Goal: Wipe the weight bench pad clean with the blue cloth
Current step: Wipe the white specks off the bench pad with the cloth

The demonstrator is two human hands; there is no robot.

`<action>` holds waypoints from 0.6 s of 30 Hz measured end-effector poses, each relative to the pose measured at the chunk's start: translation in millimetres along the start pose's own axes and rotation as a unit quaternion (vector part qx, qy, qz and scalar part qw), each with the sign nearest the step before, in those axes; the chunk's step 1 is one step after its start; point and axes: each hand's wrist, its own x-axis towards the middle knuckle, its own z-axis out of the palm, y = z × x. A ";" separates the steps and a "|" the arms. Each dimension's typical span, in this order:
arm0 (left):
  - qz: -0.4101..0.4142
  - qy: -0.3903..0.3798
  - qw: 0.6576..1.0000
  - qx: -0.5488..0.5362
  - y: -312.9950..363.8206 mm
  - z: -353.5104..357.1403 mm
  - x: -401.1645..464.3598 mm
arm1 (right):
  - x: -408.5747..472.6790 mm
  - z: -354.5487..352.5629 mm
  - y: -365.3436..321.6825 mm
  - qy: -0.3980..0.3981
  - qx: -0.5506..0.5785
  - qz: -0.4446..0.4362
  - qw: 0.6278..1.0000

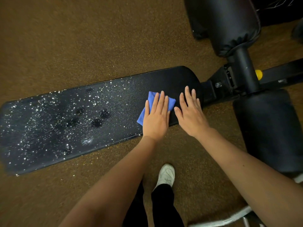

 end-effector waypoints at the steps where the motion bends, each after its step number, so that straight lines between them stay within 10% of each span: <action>1: -0.018 0.001 1.000 -0.010 0.5 -0.8 5.6 | -0.5 0.3 1.0 0.000 -0.004 -0.006 1.000; 7: -0.117 -0.003 0.991 -0.057 -3.1 -11.6 53.0 | -5.9 2.1 2.2 -0.004 -0.017 -0.049 0.999; 13: 0.029 0.003 1.000 -0.006 -18.0 -8.8 13.9 | -8.1 3.8 -2.8 -0.005 -0.021 -0.057 0.998; 18: -0.028 -0.010 1.000 -0.001 -39.4 -20.6 66.7 | -7.5 1.5 -3.4 -0.016 -0.022 -0.055 0.998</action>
